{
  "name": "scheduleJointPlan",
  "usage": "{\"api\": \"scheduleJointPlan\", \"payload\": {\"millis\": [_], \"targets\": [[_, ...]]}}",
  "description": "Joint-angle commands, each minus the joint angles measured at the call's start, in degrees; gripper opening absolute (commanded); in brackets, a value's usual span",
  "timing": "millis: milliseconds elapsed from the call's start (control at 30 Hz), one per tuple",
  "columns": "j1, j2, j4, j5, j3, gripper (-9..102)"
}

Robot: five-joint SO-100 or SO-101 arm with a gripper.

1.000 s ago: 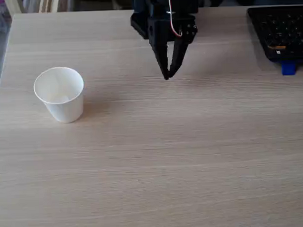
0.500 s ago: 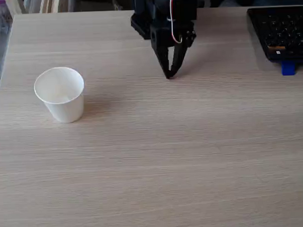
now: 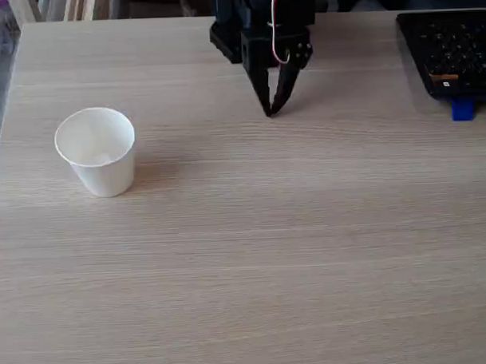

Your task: Grasp a block and put it in the bin.

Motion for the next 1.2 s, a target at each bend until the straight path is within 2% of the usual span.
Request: {"api": "scheduleJointPlan", "payload": {"millis": [0, 1167], "targets": [[1.58, 0.53, 0.18, 0.53, 0.79, 1], [2.37, 0.53, 0.18, -0.62, 0.79, 3]]}}
